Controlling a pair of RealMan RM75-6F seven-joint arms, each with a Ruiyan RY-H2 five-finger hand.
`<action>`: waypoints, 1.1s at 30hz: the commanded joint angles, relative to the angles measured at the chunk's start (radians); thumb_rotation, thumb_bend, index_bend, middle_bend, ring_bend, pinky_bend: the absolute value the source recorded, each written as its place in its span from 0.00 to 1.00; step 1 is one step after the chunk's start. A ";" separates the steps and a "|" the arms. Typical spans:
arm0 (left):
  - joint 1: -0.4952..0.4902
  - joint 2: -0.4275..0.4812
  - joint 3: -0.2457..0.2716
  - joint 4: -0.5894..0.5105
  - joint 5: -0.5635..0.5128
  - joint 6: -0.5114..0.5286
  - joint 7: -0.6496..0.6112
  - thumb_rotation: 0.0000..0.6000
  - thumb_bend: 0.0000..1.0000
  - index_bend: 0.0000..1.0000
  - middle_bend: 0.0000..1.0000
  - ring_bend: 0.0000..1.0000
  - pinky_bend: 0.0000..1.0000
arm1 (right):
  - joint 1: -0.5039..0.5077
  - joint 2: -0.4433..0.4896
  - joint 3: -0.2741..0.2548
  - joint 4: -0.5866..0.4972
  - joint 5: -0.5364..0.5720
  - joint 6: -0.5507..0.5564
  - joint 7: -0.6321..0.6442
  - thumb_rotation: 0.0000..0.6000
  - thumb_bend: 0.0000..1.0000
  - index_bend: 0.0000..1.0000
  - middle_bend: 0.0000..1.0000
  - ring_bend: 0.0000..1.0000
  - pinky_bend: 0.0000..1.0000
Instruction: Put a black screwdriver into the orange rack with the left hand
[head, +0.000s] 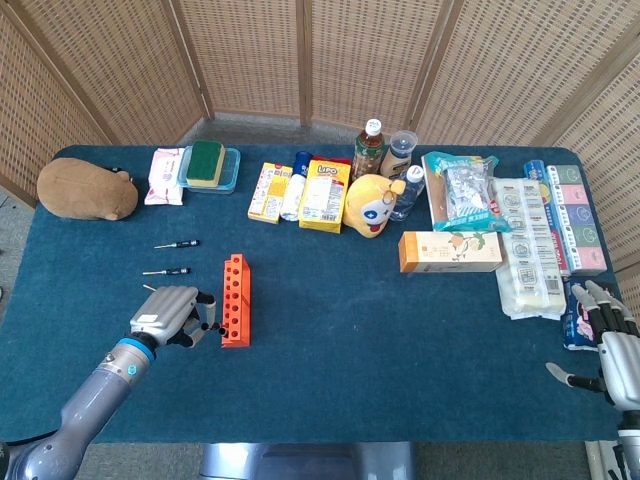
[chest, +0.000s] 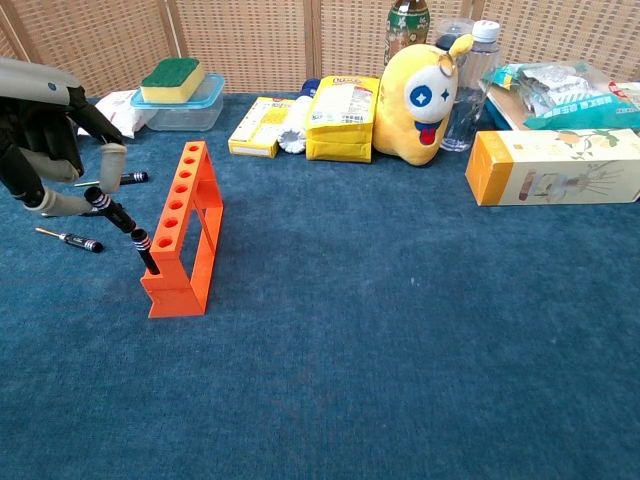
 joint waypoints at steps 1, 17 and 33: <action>-0.004 -0.004 0.004 0.006 -0.004 0.004 0.002 1.00 0.37 0.58 1.00 0.98 1.00 | 0.000 0.000 0.000 0.000 0.000 0.000 0.000 1.00 0.00 0.00 0.01 0.07 0.00; -0.051 -0.060 -0.002 0.040 -0.066 0.050 0.045 1.00 0.37 0.58 1.00 0.98 1.00 | -0.001 0.002 0.001 0.001 0.003 0.000 0.007 1.00 0.00 0.00 0.01 0.07 0.00; -0.083 -0.105 -0.005 0.048 -0.105 0.092 0.085 1.00 0.37 0.58 1.00 0.98 1.00 | -0.001 0.005 0.002 0.002 0.002 0.000 0.015 1.00 0.00 0.00 0.01 0.07 0.00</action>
